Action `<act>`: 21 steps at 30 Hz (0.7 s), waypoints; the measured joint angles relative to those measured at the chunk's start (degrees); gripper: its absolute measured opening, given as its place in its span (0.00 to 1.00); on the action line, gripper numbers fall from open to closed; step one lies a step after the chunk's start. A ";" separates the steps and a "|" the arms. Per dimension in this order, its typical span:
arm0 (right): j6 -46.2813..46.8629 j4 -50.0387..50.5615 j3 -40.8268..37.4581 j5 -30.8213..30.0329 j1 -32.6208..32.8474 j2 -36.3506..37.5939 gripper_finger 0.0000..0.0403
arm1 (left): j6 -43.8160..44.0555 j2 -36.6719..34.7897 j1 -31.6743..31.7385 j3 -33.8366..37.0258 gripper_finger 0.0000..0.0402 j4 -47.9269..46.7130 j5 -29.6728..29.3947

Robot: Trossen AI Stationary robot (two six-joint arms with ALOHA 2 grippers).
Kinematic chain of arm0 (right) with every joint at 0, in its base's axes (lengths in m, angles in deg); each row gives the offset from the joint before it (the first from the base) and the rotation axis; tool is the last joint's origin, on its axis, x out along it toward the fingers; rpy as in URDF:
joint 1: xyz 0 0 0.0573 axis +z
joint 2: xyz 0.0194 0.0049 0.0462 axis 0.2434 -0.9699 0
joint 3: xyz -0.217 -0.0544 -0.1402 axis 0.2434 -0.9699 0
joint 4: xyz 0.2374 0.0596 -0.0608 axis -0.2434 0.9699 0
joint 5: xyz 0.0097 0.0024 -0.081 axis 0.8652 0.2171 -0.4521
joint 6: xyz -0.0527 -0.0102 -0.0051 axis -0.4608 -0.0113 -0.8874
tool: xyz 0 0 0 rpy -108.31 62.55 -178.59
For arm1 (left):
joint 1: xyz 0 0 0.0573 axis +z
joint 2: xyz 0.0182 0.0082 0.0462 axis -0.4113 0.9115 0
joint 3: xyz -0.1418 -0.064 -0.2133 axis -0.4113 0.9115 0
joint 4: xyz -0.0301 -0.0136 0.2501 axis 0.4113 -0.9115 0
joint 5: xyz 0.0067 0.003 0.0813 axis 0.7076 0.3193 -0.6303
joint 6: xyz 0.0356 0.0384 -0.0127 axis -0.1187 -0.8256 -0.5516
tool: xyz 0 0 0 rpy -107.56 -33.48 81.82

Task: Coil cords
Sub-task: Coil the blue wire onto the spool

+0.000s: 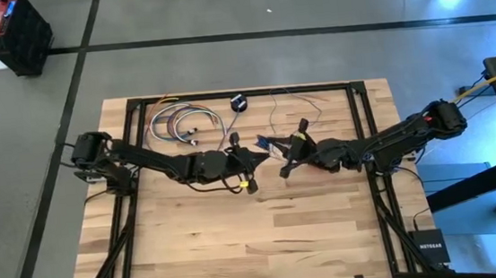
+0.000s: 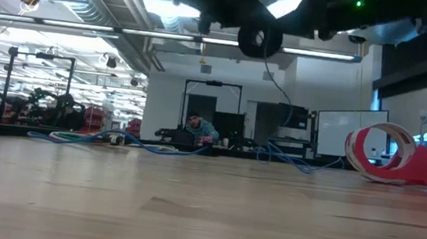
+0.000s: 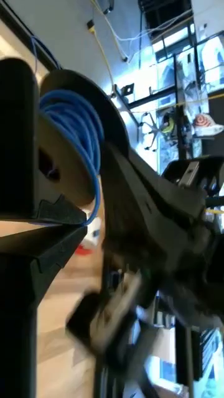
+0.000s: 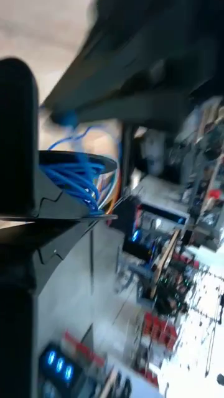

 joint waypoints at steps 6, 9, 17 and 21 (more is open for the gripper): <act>2.66 -3.43 0.00 2.98 0.00 0.00 0.01 | 0.00 3.16 0.37 -0.02 0.03 4.69 -0.17; 2.66 -5.04 0.00 3.09 0.02 -0.02 0.01 | -0.06 4.23 0.37 -0.02 0.03 5.38 -0.19; 2.78 -8.10 0.00 5.95 0.07 0.26 0.01 | -2.16 4.78 1.13 -0.06 0.03 3.28 -0.24; 2.65 -8.58 0.07 6.16 0.09 1.50 0.01 | -2.92 4.96 1.53 -0.02 0.09 -0.73 -0.25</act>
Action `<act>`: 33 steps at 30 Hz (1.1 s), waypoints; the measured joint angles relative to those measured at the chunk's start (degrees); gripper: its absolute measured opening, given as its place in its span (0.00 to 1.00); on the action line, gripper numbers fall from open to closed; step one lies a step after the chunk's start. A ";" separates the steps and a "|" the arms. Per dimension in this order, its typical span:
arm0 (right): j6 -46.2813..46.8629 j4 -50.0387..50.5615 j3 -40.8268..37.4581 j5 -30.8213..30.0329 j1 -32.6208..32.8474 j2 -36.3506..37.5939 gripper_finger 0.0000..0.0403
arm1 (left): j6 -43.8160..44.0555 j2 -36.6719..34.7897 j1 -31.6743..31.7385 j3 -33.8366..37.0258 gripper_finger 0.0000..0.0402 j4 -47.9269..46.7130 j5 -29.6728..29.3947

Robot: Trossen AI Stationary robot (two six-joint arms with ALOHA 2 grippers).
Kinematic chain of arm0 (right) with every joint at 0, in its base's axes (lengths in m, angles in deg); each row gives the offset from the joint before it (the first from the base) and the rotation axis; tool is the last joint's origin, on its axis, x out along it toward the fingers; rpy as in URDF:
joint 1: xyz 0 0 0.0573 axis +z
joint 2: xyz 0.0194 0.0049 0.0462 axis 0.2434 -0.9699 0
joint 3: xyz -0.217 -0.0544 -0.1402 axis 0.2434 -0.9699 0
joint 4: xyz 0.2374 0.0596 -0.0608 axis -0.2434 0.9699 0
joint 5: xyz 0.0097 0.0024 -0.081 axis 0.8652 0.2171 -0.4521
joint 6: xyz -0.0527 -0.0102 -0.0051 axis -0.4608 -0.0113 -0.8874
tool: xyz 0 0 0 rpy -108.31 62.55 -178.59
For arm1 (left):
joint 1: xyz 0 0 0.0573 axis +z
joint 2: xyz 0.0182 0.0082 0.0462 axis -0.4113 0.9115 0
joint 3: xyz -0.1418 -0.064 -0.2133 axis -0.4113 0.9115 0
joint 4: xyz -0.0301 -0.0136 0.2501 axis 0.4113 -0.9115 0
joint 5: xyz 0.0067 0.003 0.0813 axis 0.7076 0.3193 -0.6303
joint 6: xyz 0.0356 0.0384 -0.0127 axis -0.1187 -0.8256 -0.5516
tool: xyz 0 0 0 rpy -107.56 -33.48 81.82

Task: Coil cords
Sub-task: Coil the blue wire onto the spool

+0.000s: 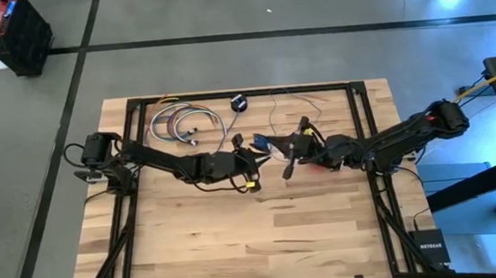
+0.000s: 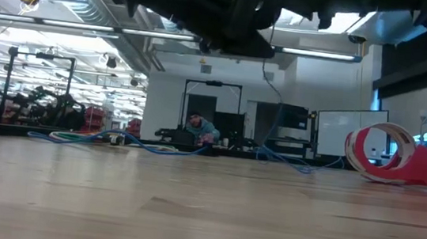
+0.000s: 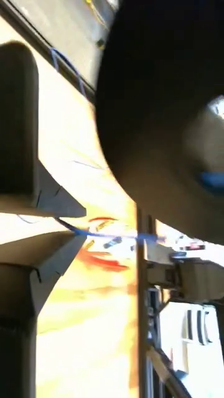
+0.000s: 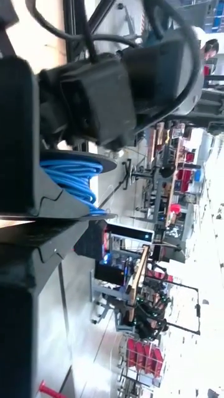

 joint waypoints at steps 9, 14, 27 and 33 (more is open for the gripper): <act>-0.64 3.15 0.02 -0.09 -0.01 1.32 0.01 | -1.42 -0.09 1.03 0.00 0.29 -4.62 -0.12; -1.70 3.10 0.02 -0.10 -0.02 1.34 0.01 | -1.85 -0.09 0.98 0.00 0.31 -4.94 -0.04; -3.31 1.81 0.02 2.80 -0.07 1.34 0.01 | -3.16 -0.09 1.01 0.00 0.29 -4.02 4.96; -3.40 0.40 0.02 2.78 -0.07 1.34 0.02 | -1.62 -0.07 1.40 0.02 0.29 -2.26 4.94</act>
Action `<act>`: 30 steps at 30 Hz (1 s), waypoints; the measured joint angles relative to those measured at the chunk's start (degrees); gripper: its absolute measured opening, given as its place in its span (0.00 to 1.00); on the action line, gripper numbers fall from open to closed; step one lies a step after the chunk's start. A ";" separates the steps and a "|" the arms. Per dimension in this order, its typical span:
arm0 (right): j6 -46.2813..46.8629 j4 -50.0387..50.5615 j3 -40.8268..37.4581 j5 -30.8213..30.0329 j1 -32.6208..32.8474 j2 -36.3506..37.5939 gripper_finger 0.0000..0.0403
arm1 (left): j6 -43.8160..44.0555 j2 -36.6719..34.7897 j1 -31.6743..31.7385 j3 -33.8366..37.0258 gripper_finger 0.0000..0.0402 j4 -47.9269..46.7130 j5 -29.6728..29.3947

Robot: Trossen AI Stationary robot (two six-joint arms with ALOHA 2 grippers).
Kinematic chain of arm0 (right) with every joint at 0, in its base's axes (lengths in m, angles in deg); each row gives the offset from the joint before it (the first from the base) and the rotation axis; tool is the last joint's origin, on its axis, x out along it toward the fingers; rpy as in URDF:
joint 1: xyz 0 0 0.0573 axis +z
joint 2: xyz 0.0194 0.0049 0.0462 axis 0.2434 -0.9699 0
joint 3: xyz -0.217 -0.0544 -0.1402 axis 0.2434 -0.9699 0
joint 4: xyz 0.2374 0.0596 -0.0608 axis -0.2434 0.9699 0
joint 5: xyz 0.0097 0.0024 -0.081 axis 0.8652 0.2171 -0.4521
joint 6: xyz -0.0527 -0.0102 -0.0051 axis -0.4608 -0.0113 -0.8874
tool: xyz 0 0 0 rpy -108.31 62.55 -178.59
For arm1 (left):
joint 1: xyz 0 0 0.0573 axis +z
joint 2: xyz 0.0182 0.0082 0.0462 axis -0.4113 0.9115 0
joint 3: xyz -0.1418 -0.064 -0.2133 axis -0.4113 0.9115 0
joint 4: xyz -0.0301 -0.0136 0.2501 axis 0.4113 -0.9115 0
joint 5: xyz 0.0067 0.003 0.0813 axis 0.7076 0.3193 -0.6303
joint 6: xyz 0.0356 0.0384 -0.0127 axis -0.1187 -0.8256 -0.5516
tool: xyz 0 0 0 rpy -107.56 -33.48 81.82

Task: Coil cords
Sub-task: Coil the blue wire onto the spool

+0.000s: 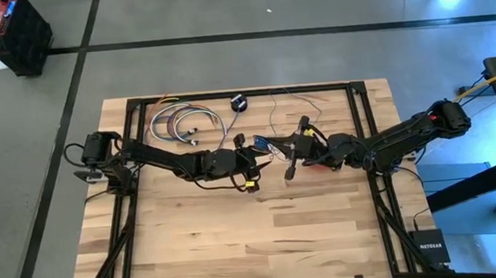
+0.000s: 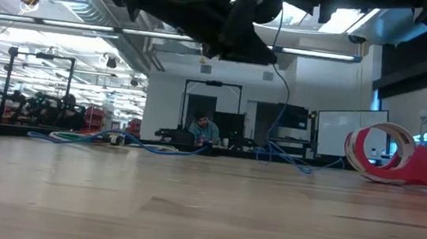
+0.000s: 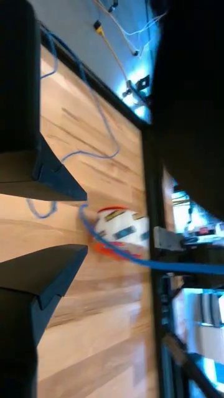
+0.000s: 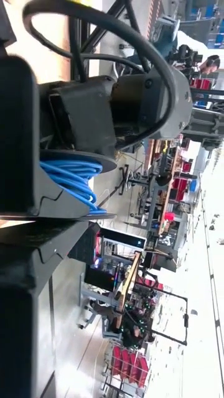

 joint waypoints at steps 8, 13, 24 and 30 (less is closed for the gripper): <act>0.45 -0.38 0.00 0.02 0.00 0.00 0.01 | 0.01 0.39 -0.09 0.00 0.29 2.86 1.21; 0.52 -0.39 0.00 0.03 0.00 0.00 0.01 | -0.63 2.88 -0.11 0.00 0.23 6.06 1.26; 0.15 -0.41 0.00 0.02 0.03 0.00 0.01 | -3.63 4.92 0.79 0.00 0.01 7.59 -4.24; -0.10 -0.38 0.00 -0.04 0.04 0.00 0.01 | -3.94 4.87 1.29 0.00 0.00 4.21 -8.40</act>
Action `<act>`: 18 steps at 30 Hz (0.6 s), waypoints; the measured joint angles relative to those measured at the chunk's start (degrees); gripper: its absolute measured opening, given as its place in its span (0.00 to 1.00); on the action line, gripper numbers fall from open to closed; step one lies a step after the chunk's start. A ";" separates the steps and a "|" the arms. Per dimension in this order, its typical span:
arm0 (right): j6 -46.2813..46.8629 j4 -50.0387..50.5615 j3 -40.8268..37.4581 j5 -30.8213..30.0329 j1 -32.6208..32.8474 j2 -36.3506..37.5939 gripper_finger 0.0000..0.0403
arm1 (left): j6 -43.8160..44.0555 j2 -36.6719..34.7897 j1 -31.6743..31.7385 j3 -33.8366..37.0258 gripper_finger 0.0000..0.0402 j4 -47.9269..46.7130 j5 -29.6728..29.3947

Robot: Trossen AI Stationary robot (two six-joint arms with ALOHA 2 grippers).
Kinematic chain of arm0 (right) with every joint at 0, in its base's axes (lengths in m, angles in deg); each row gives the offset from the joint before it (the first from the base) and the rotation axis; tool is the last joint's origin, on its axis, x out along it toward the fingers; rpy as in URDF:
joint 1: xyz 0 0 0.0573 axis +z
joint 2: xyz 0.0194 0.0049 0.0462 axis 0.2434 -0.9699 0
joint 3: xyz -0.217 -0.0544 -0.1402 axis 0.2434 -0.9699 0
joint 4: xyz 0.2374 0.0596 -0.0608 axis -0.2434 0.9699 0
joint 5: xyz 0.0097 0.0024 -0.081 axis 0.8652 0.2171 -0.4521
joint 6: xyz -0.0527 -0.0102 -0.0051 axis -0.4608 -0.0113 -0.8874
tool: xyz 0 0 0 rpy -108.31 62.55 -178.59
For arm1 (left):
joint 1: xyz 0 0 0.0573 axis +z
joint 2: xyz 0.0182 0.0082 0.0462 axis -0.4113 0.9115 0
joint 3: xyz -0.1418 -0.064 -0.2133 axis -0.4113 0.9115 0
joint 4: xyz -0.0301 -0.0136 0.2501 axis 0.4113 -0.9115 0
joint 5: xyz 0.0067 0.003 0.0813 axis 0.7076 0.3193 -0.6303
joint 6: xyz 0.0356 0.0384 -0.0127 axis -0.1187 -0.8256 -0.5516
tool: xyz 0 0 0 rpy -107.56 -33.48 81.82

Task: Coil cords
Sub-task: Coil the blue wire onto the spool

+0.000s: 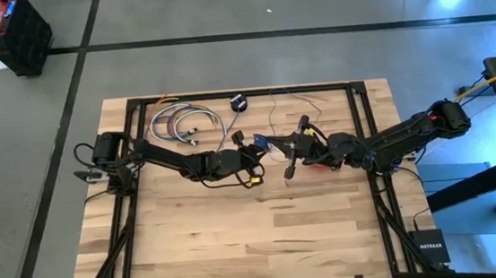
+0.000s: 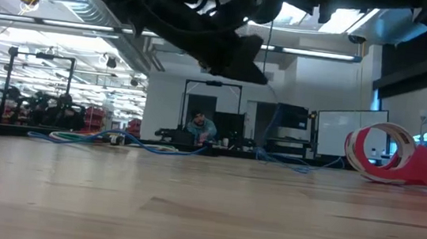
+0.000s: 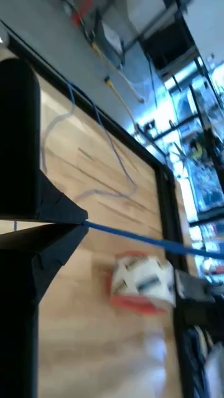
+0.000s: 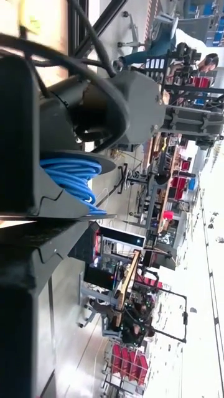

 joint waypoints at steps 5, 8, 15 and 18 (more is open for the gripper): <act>-0.83 0.26 0.00 0.00 0.02 -0.07 0.01 | -0.45 -1.35 0.09 0.00 0.00 -4.68 -5.12; -0.99 0.84 0.00 -0.06 0.00 -0.07 0.01 | -0.63 -3.03 0.09 0.00 0.00 -7.32 -7.31; -1.45 4.66 0.00 0.11 0.02 -0.04 0.01 | 1.86 -9.23 0.04 0.02 0.00 -18.39 -9.04; -2.45 7.30 0.00 0.10 -0.02 -0.09 0.01 | 3.96 -12.01 0.09 0.02 0.00 -24.01 -9.11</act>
